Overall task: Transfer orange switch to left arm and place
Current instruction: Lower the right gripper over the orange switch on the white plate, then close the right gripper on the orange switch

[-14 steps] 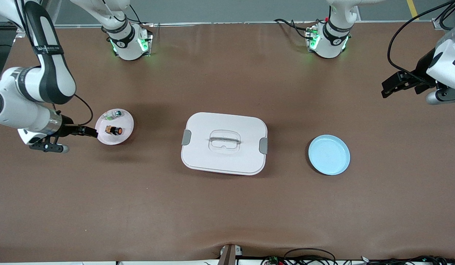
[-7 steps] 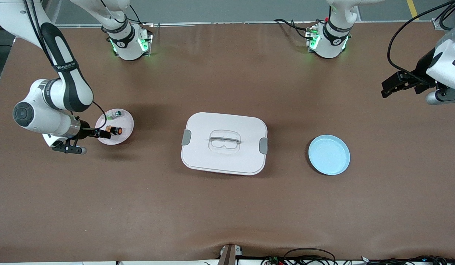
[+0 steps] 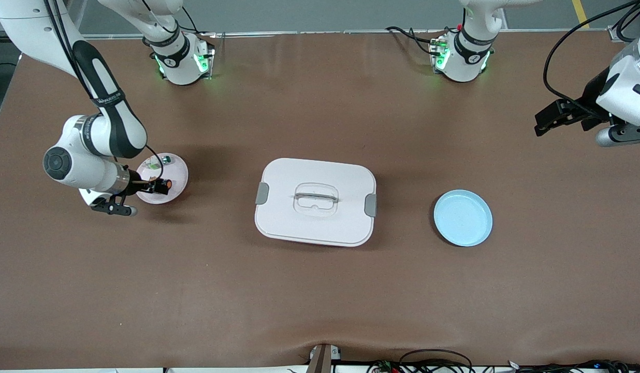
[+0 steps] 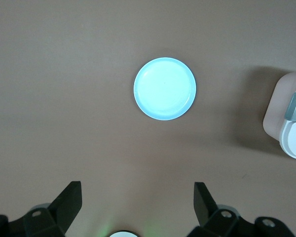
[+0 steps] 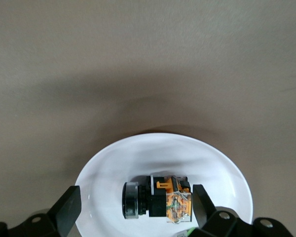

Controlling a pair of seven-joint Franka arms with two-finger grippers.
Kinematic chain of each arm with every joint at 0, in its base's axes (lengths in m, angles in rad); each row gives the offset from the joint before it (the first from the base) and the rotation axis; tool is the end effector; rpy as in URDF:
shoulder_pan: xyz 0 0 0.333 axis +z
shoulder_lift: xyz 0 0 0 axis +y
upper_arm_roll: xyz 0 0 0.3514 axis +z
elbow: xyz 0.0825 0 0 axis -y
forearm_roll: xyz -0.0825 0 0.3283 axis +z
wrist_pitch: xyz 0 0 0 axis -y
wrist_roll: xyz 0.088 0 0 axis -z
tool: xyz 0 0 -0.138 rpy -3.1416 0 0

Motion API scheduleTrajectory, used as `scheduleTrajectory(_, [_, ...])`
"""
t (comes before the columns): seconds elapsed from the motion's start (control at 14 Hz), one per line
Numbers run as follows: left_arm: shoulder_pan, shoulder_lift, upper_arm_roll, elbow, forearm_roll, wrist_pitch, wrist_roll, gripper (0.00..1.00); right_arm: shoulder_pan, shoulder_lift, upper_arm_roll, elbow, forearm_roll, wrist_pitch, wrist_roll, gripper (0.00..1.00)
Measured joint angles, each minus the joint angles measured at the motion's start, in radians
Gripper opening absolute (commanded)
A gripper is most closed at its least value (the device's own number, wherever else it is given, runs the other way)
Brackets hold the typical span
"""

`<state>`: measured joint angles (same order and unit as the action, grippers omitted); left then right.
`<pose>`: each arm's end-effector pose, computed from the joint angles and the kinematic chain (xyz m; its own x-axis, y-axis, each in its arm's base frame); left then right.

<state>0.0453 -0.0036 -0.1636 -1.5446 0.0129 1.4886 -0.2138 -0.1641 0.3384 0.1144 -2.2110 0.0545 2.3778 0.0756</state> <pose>0.4844 -0.0559 0.6345 0.9942 0.0966 -0.0484 0.0955 -0.9951 -0.0243 0.5090 -0.0241 0.2609 0.9709 -0.1628 -0.1754 -0.1748 -0.9831 -0.0552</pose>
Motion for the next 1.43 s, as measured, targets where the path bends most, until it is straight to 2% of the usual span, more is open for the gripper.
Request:
scheduleTrajectory(0.71, [0.0, 0.0, 0.0, 0.0, 0.0, -0.001, 0.0, 1.0, 0.009, 0.01, -0.003, -0.012, -0.06, -0.02, 0.0, 1.0])
scheduleTrajectory(1.43, [-0.001, 0.001, -0.001, 0.0, 0.0, -0.004, 0.0, 1.0, 0.0, 0.016, -0.011, -0.028, -0.071, -0.015, 0.0, 1.0])
